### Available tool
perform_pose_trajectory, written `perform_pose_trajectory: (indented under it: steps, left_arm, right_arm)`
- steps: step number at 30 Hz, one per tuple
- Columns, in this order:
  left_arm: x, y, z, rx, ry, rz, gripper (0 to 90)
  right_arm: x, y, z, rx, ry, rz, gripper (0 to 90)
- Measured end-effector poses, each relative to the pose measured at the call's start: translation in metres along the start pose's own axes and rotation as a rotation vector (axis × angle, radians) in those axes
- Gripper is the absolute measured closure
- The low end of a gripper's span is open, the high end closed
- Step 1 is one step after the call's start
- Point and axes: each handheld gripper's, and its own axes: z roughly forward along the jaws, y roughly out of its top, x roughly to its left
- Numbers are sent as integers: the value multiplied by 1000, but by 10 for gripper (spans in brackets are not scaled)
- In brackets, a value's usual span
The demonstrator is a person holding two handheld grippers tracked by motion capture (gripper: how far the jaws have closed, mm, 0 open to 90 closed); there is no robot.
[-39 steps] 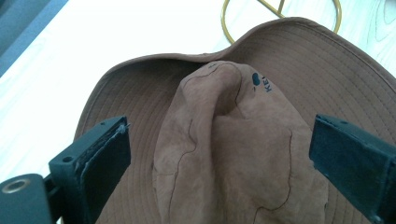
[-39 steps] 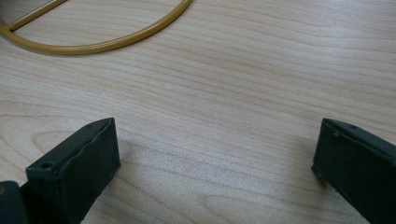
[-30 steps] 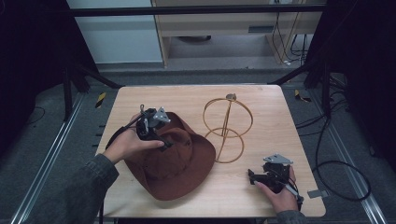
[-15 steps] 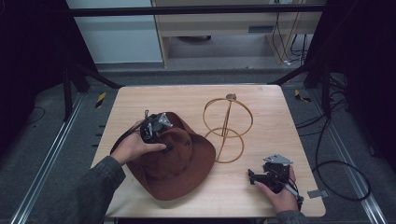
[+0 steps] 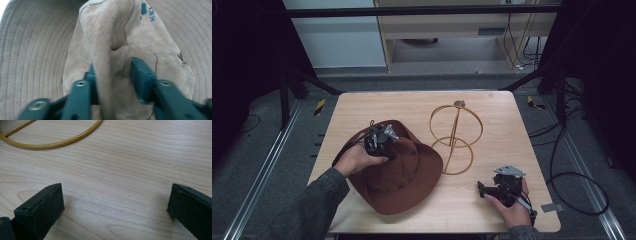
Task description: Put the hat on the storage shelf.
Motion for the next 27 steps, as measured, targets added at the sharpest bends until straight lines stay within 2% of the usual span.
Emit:
perform_pose_trajectory:
  steps: [1, 4, 7, 14, 27]
  left_arm:
    - [0, 0, 0, 1, 0, 2, 738]
    - [2, -2, -4, -7, 7, 3, 842]
    - [3, -4, -10, -28, 12, 2, 878]
    - [3, -8, -32, -61, 15, -6, 880]
    - [6, -17, -89, -162, 39, -26, 880]
  right_arm:
    - [0, 0, 0, 0, 0, 0, 6]
    - [0, 0, 0, 0, 0, 0, 6]
    - [0, 0, 0, 0, 0, 0, 6]
    - [0, 0, 0, 0, 0, 0, 6]
    - [0, 0, 0, 0, 0, 0, 6]
